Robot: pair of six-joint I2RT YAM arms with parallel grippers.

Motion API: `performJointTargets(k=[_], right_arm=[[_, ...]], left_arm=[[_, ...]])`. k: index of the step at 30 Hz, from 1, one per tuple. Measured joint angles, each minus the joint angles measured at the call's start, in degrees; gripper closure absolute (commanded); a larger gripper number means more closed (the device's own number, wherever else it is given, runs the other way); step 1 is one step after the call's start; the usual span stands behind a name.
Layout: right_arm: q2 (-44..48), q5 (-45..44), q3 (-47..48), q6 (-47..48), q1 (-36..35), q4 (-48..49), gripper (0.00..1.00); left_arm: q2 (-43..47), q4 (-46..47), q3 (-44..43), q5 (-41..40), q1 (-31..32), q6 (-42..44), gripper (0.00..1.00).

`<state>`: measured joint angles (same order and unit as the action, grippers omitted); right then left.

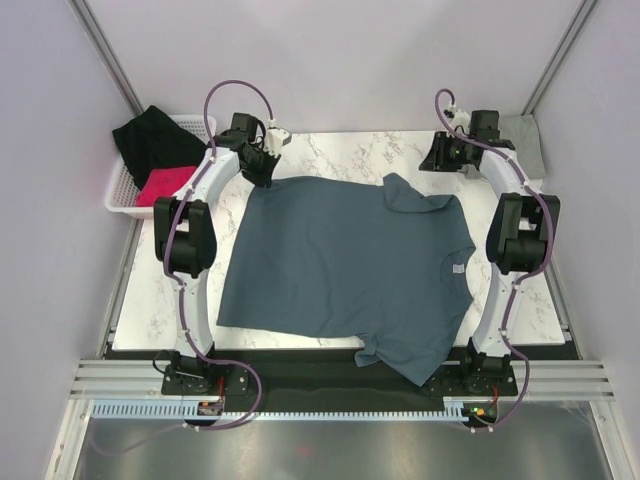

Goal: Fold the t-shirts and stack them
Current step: Flatten the tshirt out

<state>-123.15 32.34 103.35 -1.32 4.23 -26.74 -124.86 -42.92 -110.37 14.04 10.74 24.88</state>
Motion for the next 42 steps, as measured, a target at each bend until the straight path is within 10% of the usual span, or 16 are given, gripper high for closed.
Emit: performJointTargets(k=[15, 42], right_arm=[[-6.4, 0.8, 11.6, 33.8, -4.7, -22.6, 0.55], [-13.7, -2.6, 18.3, 38.7, -7.8, -26.0, 0.56]], left_arm=[[0.0, 0.1, 1.1, -0.4, 0.0, -0.1, 0.98], [0.0, 0.2, 1.6, -1.2, 0.0, -0.7, 0.98]])
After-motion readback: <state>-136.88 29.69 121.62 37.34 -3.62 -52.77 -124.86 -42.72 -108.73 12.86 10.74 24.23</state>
